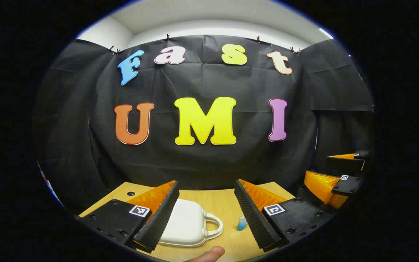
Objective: First open the suitcase, pack the skin care products into it, and then close the suitcase.
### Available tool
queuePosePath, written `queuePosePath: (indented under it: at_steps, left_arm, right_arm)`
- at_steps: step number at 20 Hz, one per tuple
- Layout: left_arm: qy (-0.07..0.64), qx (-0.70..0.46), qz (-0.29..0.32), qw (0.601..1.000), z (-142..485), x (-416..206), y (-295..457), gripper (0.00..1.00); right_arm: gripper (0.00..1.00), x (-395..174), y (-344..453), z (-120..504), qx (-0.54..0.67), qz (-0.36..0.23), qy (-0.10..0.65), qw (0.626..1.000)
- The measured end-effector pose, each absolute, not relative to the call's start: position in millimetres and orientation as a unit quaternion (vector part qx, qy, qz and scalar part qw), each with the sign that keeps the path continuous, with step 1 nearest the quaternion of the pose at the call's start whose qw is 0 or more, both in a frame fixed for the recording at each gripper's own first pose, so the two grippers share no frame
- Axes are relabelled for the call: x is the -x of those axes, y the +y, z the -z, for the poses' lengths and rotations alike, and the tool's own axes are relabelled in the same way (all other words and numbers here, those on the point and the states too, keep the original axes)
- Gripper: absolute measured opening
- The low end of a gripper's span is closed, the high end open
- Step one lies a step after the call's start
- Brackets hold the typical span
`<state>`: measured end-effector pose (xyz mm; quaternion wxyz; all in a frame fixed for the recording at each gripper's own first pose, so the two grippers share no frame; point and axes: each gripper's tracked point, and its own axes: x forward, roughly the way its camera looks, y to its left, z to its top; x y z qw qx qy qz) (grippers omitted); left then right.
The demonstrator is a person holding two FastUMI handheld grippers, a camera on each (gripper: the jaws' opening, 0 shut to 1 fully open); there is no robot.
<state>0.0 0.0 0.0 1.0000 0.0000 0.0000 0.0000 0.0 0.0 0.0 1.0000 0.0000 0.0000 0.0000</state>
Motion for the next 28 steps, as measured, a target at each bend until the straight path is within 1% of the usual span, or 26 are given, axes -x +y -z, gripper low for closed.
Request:
queuePosePath:
  at_steps: [1, 4, 15, 18, 19, 28]
  left_arm:
    - [-0.001, 0.000, -0.004, 1.000, -0.8, 0.2, 0.5, 0.98]
    - [-0.002, -0.002, -0.012, 1.000, -2.1, -0.6, -0.2, 0.98]
    - [-0.002, -0.005, -0.004, 1.000, -1.8, 3.7, -10.6, 0.98]
    - [-0.005, -0.007, 0.001, 1.000, -4.1, 4.7, -13.4, 0.98]
    - [-0.005, -0.006, 0.003, 1.000, -4.2, 5.0, -14.0, 0.98]
    - [0.006, -0.010, 0.012, 1.000, 6.1, 7.3, -18.5, 0.98]
  right_arm:
    - [0.81, -1.0, -0.9, -3.3, -0.002, -0.003, -0.004, 1.000]
    - [0.81, -4.4, -2.1, -2.4, -0.002, -0.008, -0.005, 1.000]
    - [0.81, 4.6, -0.3, 5.6, -0.003, -0.018, 0.001, 1.000]
    - [0.80, 6.2, -1.7, 4.9, -0.004, -0.014, -0.001, 1.000]
    - [0.81, 7.1, -1.3, 5.2, -0.005, -0.013, -0.001, 1.000]
    - [0.81, 11.7, -7.2, 14.4, -0.014, -0.002, 0.008, 1.000]
